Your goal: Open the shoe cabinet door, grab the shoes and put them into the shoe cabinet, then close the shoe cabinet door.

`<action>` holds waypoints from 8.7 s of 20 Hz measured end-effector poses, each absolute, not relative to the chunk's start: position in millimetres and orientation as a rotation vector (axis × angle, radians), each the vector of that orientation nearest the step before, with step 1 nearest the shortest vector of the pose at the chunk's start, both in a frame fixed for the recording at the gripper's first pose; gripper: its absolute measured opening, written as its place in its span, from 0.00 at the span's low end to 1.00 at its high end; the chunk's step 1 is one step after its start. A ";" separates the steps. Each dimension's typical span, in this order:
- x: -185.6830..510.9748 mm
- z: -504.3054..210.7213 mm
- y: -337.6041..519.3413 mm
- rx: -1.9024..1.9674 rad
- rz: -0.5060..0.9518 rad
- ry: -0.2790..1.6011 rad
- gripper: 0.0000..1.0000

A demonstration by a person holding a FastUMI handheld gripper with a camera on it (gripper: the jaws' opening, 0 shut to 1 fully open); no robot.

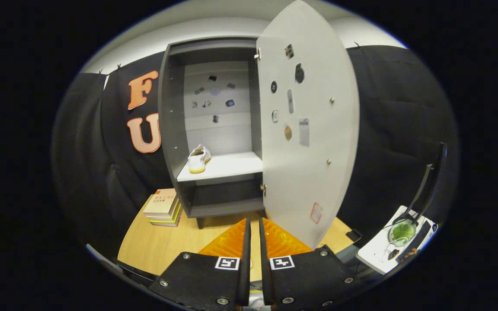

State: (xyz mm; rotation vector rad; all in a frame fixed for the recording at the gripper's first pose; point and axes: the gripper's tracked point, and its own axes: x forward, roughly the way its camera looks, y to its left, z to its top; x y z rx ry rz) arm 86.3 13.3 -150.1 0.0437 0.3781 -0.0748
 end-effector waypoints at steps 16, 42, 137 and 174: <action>152.7 -398.5 84.3 -0.034 0.193 0.868 0.12; 229.2 -484.3 94.5 0.025 0.217 0.932 0.00; 132.1 -55.6 58.1 -0.071 0.119 0.238 0.54; 143.6 -81.1 -172.6 0.098 0.105 0.274 0.62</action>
